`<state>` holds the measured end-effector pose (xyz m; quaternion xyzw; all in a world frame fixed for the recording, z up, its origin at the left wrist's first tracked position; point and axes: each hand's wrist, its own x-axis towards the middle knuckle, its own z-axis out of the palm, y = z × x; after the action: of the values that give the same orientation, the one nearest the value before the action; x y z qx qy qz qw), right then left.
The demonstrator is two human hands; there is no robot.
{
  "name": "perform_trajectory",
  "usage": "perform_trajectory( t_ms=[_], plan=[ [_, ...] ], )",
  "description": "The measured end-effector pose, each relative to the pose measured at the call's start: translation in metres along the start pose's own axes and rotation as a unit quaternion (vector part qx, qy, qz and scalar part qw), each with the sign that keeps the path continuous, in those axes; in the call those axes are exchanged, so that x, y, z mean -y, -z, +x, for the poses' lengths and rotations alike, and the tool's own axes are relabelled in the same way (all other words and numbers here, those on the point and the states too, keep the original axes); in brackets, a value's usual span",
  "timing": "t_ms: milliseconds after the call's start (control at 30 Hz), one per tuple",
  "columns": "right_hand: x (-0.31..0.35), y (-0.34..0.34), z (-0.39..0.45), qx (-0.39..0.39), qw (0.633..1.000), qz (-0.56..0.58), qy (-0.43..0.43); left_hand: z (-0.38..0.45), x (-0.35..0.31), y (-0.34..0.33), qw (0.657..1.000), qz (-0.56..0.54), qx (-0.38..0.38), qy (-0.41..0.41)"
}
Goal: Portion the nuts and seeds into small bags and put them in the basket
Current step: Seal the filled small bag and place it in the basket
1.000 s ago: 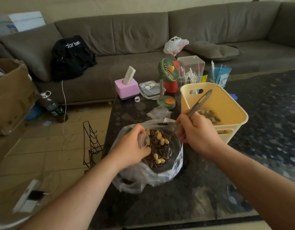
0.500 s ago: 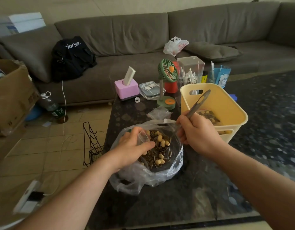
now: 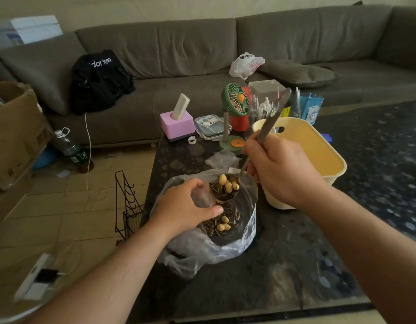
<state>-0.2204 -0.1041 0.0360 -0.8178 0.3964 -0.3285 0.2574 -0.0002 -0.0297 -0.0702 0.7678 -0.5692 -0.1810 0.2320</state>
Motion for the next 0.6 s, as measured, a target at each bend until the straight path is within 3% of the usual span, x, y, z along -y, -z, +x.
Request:
perform_trajectory(
  t_ms=[100, 367, 600],
  plan=[
    [0.009, -0.003, 0.004, 0.024, 0.998, -0.038, 0.042, 0.0, -0.008, -0.003, 0.998, -0.055, 0.008, 0.008],
    [0.015, -0.01, 0.011, 0.034, 0.993, -0.071, 0.086, 0.0, -0.014, -0.01, 1.0, -0.023, 0.011, 0.013],
    [0.01, -0.019, 0.01, 0.044, 0.984, -0.113, 0.129, 0.004, -0.01, -0.013, 0.995, -0.075, 0.059, 0.037]
  ],
)
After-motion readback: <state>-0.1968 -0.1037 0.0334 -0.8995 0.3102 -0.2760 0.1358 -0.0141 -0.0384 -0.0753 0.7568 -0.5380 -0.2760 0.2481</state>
